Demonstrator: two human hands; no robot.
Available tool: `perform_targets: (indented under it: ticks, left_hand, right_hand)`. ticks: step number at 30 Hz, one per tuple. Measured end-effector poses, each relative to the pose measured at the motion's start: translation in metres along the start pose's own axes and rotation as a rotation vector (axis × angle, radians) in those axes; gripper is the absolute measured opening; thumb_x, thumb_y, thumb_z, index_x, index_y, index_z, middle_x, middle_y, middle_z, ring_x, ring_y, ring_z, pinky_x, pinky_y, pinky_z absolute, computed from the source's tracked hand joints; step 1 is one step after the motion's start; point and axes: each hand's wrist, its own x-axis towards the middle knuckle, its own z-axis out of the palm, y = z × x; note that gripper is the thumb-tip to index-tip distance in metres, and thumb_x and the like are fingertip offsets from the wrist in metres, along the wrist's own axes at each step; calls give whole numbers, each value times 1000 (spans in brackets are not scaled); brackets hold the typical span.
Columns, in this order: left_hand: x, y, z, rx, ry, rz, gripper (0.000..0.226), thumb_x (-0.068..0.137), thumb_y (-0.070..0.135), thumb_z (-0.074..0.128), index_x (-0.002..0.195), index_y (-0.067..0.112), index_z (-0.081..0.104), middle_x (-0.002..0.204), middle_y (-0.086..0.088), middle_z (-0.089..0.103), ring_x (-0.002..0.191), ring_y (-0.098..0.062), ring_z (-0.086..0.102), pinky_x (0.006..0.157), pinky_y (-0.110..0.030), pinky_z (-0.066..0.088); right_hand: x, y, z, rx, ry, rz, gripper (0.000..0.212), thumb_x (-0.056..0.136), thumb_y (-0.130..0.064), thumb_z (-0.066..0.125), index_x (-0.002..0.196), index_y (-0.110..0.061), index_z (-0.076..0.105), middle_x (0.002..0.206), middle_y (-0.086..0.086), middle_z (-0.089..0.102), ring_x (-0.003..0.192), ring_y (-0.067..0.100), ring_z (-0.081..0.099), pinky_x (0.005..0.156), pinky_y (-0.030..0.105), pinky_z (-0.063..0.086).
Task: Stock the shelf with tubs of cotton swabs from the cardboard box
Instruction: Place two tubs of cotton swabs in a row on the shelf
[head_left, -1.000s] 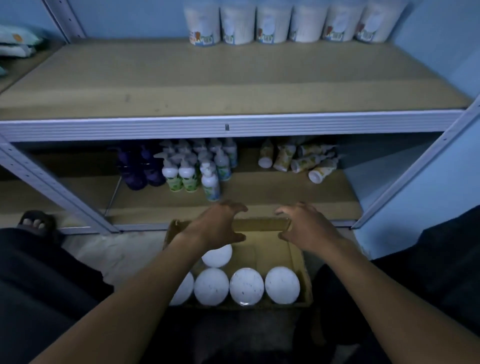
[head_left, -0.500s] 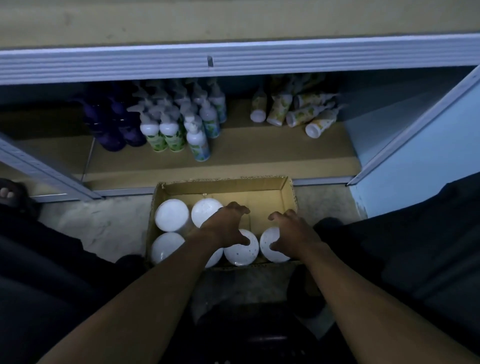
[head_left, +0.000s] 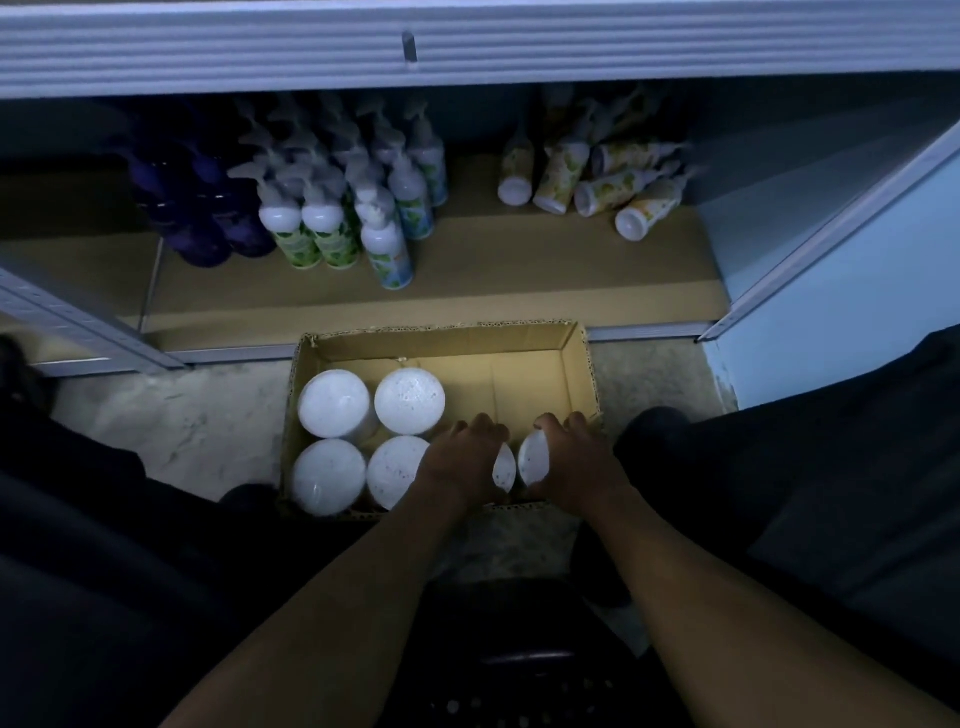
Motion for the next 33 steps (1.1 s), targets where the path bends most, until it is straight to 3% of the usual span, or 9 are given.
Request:
perform_targets:
  ticks: [6, 9, 15, 25, 29, 33]
  left_hand:
    - [0, 0, 5, 74, 19, -15, 72, 79, 41, 73, 140, 18, 42, 142, -7, 41, 123, -32, 53, 96, -42, 51]
    - [0, 2, 8, 51, 19, -32, 72, 79, 39, 74, 140, 17, 41, 143, -7, 41, 124, -32, 52, 94, -43, 52]
    - [2, 2, 12, -35, 12, -50, 75, 80, 44, 71, 142, 16, 39, 145, -7, 41, 129, -30, 48, 101, -44, 48]
    - [6, 8, 11, 76, 45, -23, 69, 89, 46, 60, 143, 10, 37, 145, -12, 41, 131, -30, 44, 109, -39, 37]
    - [9, 10, -5, 54, 59, -22, 74, 86, 49, 61, 143, 9, 36, 145, -13, 40, 131, -32, 42, 109, -40, 36]
    - [8, 12, -26, 32, 65, -44, 74, 78, 50, 67, 137, 13, 41, 137, -11, 47, 122, -31, 51, 100, -42, 47]
  right_hand:
    - [1, -4, 13, -82, 107, 24, 81, 75, -48, 77, 141, -22, 38, 137, 12, 41, 119, 35, 52, 93, 42, 49]
    - [2, -3, 16, -95, 124, 21, 72, 80, -46, 72, 139, -22, 40, 136, 12, 42, 118, 36, 51, 92, 42, 49]
    - [6, 0, 25, -130, 145, 0, 58, 82, -37, 69, 131, -19, 44, 126, 13, 45, 110, 38, 53, 86, 41, 52]
    - [12, 1, 27, -127, 154, -15, 62, 76, -39, 75, 125, -24, 40, 124, 10, 43, 105, 35, 55, 76, 43, 57]
    - [16, -1, 15, -135, 165, -31, 68, 76, -42, 75, 131, -25, 38, 129, 8, 40, 112, 35, 52, 81, 45, 56]
    - [13, -7, -9, -72, 176, -20, 69, 80, -43, 73, 136, -25, 37, 137, 9, 37, 121, 36, 48, 88, 44, 53]
